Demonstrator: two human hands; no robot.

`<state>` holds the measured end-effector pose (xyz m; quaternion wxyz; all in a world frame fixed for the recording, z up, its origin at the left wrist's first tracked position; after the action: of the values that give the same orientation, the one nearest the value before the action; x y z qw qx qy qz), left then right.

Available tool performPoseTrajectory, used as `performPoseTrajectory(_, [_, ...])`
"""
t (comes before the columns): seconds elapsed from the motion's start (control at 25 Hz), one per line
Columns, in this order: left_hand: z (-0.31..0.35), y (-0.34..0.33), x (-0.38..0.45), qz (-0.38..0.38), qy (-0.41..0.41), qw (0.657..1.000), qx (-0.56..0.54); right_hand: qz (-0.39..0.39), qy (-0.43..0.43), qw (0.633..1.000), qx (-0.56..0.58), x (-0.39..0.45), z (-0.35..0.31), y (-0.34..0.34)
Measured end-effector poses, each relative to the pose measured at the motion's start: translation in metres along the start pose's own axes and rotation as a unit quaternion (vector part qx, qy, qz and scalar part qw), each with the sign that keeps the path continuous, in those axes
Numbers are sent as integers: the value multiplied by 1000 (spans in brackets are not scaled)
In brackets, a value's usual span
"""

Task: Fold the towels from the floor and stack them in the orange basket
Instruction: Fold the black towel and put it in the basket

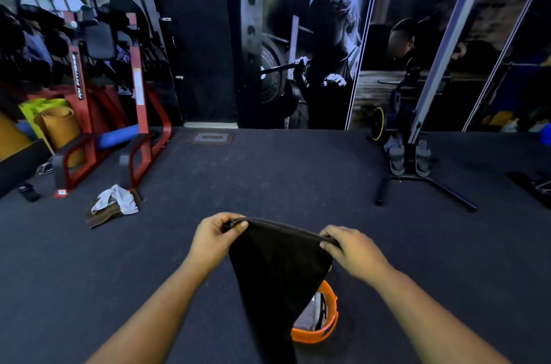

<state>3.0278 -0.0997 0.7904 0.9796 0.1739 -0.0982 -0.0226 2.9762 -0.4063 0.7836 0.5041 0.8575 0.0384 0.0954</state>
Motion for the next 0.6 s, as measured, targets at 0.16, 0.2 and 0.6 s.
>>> performPoseTrajectory(0.16, [7, 2, 11, 28, 0, 1000, -8, 83, 4, 994, 71, 8, 3, 20])
performPoseTrajectory(0.2, [10, 2, 14, 28, -3, 999, -19, 114, 4, 987, 113, 9, 5, 25])
performPoseTrajectory(0.6, [33, 5, 25, 36, -6, 994, -105, 179, 77, 975, 110, 5, -16, 47])
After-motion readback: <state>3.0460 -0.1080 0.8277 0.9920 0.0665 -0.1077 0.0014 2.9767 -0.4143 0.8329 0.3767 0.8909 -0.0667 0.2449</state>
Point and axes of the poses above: each hand's wrist, its own x-axis towards the middle knuckle, its own y-axis out of the back of the hand, z = x × y, the point moved 5 cm from there along x, towards the middle knuckle, and after that the axes turned 5 degrees about x, right-handed, at the moved point
